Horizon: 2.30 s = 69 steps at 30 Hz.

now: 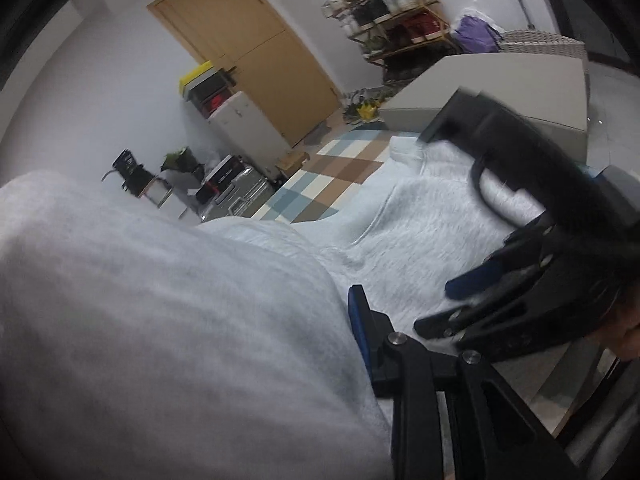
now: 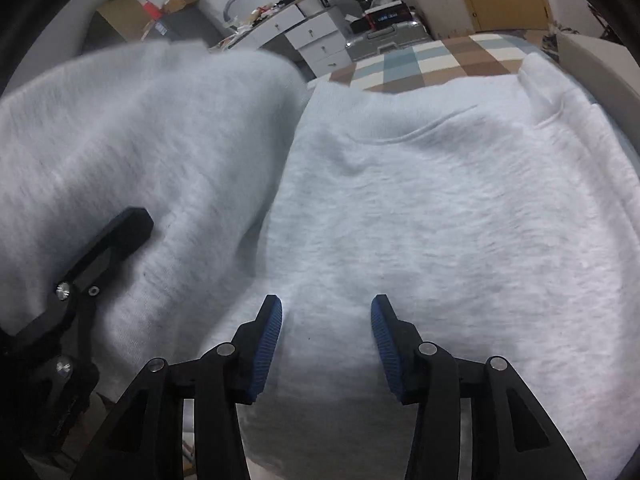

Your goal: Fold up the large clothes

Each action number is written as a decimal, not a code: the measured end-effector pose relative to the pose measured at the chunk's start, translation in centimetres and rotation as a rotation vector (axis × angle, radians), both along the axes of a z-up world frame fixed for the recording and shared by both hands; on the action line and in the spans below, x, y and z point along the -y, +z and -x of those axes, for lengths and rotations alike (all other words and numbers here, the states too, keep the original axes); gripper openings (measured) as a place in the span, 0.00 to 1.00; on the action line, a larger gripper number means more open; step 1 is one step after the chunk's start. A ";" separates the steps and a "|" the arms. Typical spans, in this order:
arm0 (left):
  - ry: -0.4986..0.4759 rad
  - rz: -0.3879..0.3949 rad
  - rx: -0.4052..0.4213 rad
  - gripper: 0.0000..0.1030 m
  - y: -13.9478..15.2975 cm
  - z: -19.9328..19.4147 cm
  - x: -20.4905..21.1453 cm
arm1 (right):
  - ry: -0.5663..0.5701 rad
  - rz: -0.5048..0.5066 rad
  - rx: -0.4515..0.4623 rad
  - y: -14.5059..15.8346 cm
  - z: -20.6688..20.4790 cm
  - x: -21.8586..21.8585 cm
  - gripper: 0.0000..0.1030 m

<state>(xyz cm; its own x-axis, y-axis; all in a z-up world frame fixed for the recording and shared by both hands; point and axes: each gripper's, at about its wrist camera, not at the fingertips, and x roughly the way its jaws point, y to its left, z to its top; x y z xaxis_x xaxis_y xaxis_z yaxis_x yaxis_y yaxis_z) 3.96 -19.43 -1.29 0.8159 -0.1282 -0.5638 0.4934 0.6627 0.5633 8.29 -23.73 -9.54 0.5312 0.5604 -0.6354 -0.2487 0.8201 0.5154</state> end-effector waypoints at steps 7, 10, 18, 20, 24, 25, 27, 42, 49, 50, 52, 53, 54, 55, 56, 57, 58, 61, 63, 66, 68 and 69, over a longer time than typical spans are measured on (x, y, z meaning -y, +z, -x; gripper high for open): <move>-0.088 -0.003 -0.022 0.19 -0.3 1.1 1.2 | 0.054 -0.139 -0.018 -1.4 -0.9 1.9 0.28; -0.119 -0.068 -0.010 0.19 -1.7 2.3 1.4 | -0.003 -0.213 -0.067 -1.0 -0.1 4.8 0.24; -0.274 -0.329 0.037 0.28 -6.6 5.3 5.0 | -0.325 -0.054 0.032 2.8 6.7 14.6 0.58; -0.337 -0.315 -0.028 0.48 -7.3 6.1 5.4 | -0.392 -0.027 0.048 3.5 8.4 16.7 0.58; -0.439 -0.159 -0.178 0.67 -5.6 7.3 3.7 | -0.462 -0.059 0.085 4.6 10.2 19.3 0.58; -0.450 -0.098 -0.225 0.67 -4.8 7.1 2.8 | -0.460 -0.079 0.099 4.8 10.6 19.7 0.59; -0.467 0.027 -0.312 0.67 -3.2 6.8 0.9 | -0.447 -0.100 0.119 5.3 11.0 20.0 0.59; 0.092 0.745 -0.443 0.67 0.1 -3.0 -8.8 | -0.233 -0.128 0.089 4.5 7.0 13.6 0.09; 0.046 0.749 -0.449 0.67 -1.4 -1.7 -7.9 | -0.328 -0.173 -0.134 -2.6 5.9 15.1 0.07; -0.001 0.729 -0.449 0.67 -1.3 -1.3 -7.3 | -0.325 -0.172 -0.126 -2.3 6.0 15.2 0.07; -0.096 0.660 -0.462 0.67 -2.0 -0.7 -6.2 | -0.305 -0.143 -0.118 -1.6 6.0 15.0 0.09; -0.122 0.605 -0.436 0.67 -2.3 0.1 -5.6 | -0.298 -0.118 -0.122 -1.3 6.0 14.9 0.10; -0.136 0.553 -0.394 0.67 -2.6 0.2 -5.2 | -0.294 -0.097 -0.113 -0.8 6.1 14.8 0.12; -0.153 0.494 -0.379 0.69 -3.2 0.7 -4.9 | -0.296 -0.080 -0.097 -0.1 6.4 14.8 0.18; -0.157 0.461 -0.377 0.71 -3.8 0.8 -4.8 | -0.304 -0.059 -0.080 0.5 6.4 14.7 0.24; -0.151 0.462 -0.375 0.71 -4.1 0.7 -5.0 | -0.324 -0.036 -0.055 1.5 6.7 14.9 0.29; -0.151 0.469 -0.376 0.72 -4.4 0.7 -5.1 | -0.354 -0.015 -0.028 2.4 6.9 15.2 0.36; -0.154 0.456 -0.369 0.72 -4.4 0.6 -5.1 | -0.455 0.061 0.104 5.4 7.7 15.4 0.43; -0.156 0.458 -0.361 0.73 -4.6 0.5 -5.1 | -0.430 0.077 0.181 7.3 7.8 14.5 0.43; -0.169 0.473 -0.352 0.74 -4.9 0.5 -5.2 | -0.330 0.111 0.200 8.0 5.8 11.1 0.47; -0.170 0.488 -0.356 0.74 -4.8 0.6 -5.4 | -0.264 0.111 0.170 6.8 3.7 9.1 0.47; -0.170 0.491 -0.356 0.74 -4.7 0.7 -5.4 | -0.244 0.123 0.128 5.8 2.6 8.4 0.47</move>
<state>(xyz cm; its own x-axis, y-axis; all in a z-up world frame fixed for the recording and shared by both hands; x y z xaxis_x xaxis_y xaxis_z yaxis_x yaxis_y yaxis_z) 3.23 -14.00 -6.04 0.5346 -0.5525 -0.6395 0.7160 0.6981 -0.0046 5.73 -32.08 -3.75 0.7209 0.3293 -0.6099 -0.0931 0.9179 0.3857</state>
